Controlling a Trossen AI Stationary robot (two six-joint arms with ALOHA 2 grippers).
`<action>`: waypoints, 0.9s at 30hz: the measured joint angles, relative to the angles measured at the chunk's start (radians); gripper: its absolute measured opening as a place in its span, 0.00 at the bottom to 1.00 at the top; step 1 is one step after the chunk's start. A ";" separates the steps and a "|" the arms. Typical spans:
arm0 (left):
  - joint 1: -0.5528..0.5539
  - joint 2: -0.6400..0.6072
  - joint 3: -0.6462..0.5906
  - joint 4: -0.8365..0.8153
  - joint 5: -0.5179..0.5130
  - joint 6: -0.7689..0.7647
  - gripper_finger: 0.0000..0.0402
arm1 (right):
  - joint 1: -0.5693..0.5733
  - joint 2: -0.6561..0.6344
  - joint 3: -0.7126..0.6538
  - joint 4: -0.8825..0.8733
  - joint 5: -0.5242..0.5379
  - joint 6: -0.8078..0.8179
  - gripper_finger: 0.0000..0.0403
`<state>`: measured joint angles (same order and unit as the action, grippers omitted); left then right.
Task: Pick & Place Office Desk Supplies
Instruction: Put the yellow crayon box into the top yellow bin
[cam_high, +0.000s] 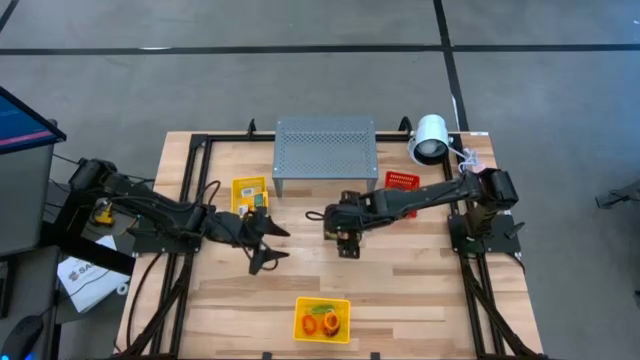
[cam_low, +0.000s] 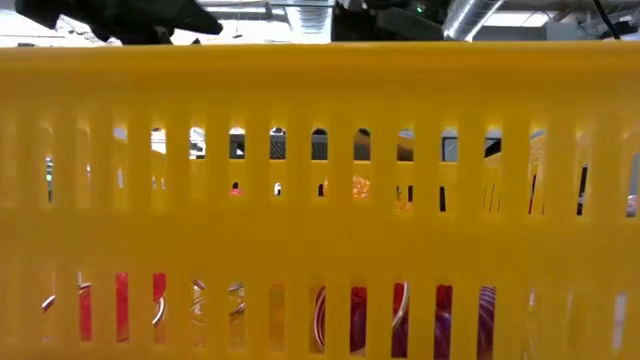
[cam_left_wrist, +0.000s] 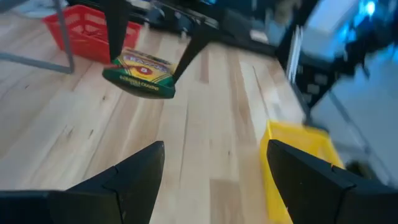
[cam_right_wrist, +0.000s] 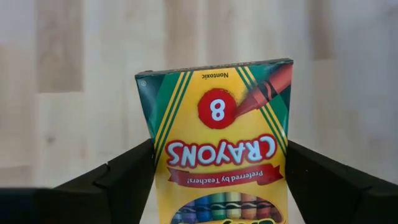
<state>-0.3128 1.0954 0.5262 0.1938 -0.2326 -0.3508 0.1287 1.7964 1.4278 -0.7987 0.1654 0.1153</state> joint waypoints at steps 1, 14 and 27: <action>0.009 0.000 0.000 0.014 -0.002 -0.033 0.70 | 0.001 0.000 0.018 -0.013 0.027 -0.015 0.79; 0.174 0.000 0.000 0.103 -0.002 -0.373 0.70 | 0.020 0.000 0.101 -0.020 0.242 -0.155 0.77; 0.255 0.157 -0.001 0.336 0.054 -0.447 0.70 | 0.021 0.000 0.112 0.048 0.309 -0.223 0.77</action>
<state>-0.0576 1.2525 0.5254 0.5295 -0.1786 -0.7974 0.1501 1.7964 1.5395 -0.7510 0.4745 -0.1080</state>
